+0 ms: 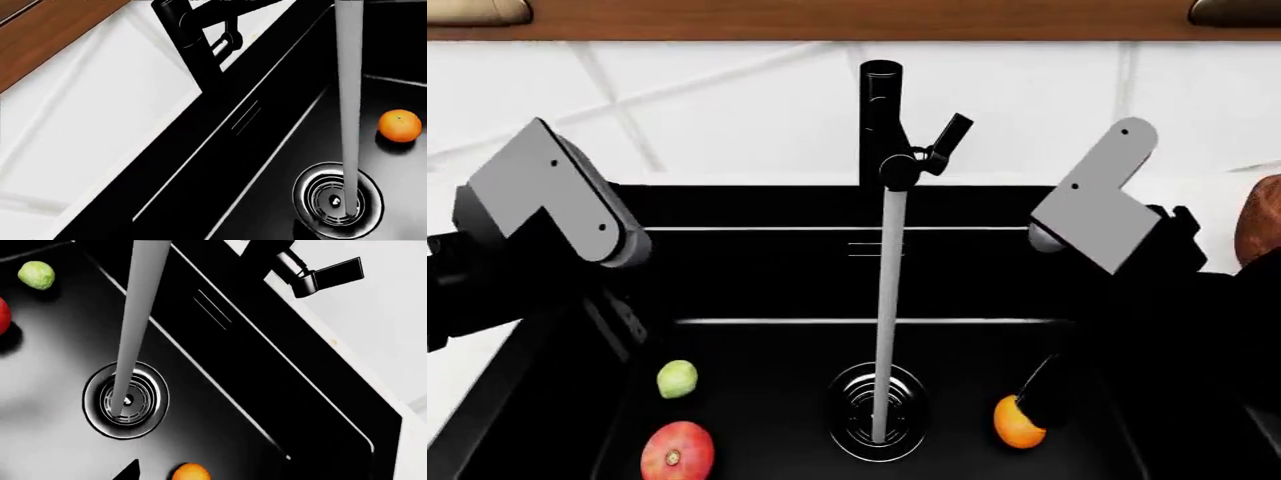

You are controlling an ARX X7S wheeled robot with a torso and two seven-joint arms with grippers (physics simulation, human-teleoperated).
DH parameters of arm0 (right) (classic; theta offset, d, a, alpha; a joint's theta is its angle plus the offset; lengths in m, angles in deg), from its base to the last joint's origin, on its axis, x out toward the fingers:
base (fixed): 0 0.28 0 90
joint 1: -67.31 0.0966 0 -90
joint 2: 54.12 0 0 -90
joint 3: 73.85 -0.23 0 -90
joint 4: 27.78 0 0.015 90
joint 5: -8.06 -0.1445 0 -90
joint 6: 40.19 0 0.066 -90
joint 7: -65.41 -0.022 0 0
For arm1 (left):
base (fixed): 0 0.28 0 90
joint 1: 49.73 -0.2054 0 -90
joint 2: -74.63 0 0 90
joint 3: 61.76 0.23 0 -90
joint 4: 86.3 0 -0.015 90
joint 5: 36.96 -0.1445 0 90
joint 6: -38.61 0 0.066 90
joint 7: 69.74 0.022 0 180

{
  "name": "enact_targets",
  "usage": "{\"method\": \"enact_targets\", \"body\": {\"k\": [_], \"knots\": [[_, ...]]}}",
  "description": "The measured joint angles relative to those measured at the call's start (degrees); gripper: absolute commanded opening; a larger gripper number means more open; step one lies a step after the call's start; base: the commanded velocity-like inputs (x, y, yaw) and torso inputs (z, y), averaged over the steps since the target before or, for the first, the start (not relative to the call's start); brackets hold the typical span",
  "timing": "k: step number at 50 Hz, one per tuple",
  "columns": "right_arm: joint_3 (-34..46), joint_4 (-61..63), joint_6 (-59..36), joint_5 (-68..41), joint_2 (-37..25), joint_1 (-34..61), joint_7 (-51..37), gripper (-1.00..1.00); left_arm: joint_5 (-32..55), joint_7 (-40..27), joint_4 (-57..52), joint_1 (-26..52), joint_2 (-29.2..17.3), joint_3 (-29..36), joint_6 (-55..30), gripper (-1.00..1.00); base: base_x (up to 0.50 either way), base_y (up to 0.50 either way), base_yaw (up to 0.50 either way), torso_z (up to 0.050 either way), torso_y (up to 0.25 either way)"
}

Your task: Pick the pomegranates and oranges from the sink and place them in one bowl. Place the brussel sprout in the other bowl. Then turn off the sink faucet.

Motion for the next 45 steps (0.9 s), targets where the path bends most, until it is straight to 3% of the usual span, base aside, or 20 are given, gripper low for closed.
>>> {"method": "enact_targets", "body": {"k": [9, 26, 37, 45], "knots": [[2.8, 2.15, 0.58, -3.17, -1.5, 0.34, -0.66, 1.0, -2.8, 4.52, -5.21, -3.43, -5.31, 6.52, 4.09, 1.0, 0.0, 0.0, 0.0, 0.0, 0.0], [4.33, 3.64, 1.12, -1.9, -2.38, 0.06, 1.02, 1.0, -6.17, 9.85, -10.69, -7.09, -10.55, 15.27, 8.51, 1.0, 0.0, 0.0, 0.0, 0.0, 0.0], [5.04, 4.39, 1.7, -0.33, -2.82, -0.7, 2.23, 1.0, -5.67, 11.1, -11.87, -9.64, -12.02, 17.5, 9.53, 1.0, 0.0, 0.0, 0.0, 0.0, 0.0], [5.4, 4.88, 2.15, 1.19, -3.0, -1.55, 3.25, 1.0, -3.19, 9.81, -10.92, -10.05, -10.4, 17.84, 4.45, 1.0, 0.0, 0.0, 0.0, 0.0, 0.0]]}}
